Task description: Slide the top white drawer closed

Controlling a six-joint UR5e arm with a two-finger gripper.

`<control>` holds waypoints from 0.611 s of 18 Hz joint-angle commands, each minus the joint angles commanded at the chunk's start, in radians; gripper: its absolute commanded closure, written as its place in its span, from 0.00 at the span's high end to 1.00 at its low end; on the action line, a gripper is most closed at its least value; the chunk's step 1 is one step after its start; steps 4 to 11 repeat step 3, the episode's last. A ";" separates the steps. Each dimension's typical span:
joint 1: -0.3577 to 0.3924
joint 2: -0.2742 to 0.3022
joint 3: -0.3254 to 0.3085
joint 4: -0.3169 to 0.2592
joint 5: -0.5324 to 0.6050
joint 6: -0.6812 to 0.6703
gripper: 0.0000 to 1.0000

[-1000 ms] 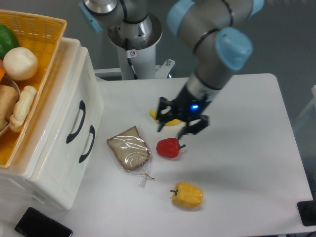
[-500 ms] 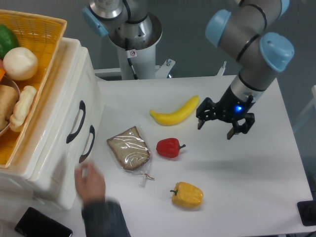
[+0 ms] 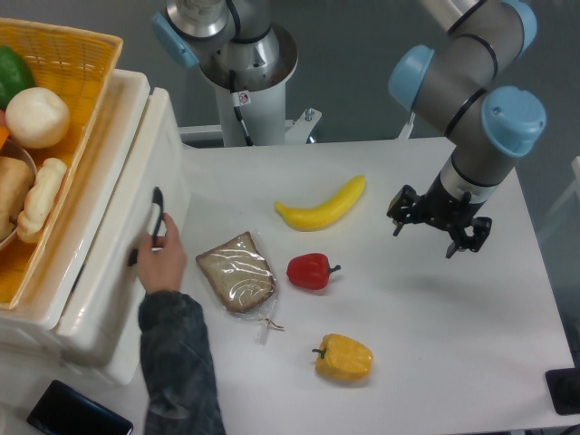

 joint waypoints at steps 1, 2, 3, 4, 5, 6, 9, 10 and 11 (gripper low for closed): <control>0.006 0.000 0.002 0.000 0.002 0.037 1.00; 0.024 0.002 0.003 0.000 0.002 0.056 1.00; 0.034 0.002 0.002 0.000 0.005 0.065 1.00; 0.034 0.002 0.002 0.000 0.005 0.065 1.00; 0.034 0.002 0.002 0.000 0.005 0.065 1.00; 0.034 0.002 0.002 0.000 0.005 0.065 1.00; 0.034 0.002 0.002 0.000 0.005 0.065 1.00; 0.034 0.002 0.002 0.000 0.005 0.065 1.00; 0.034 0.002 0.002 0.000 0.005 0.065 1.00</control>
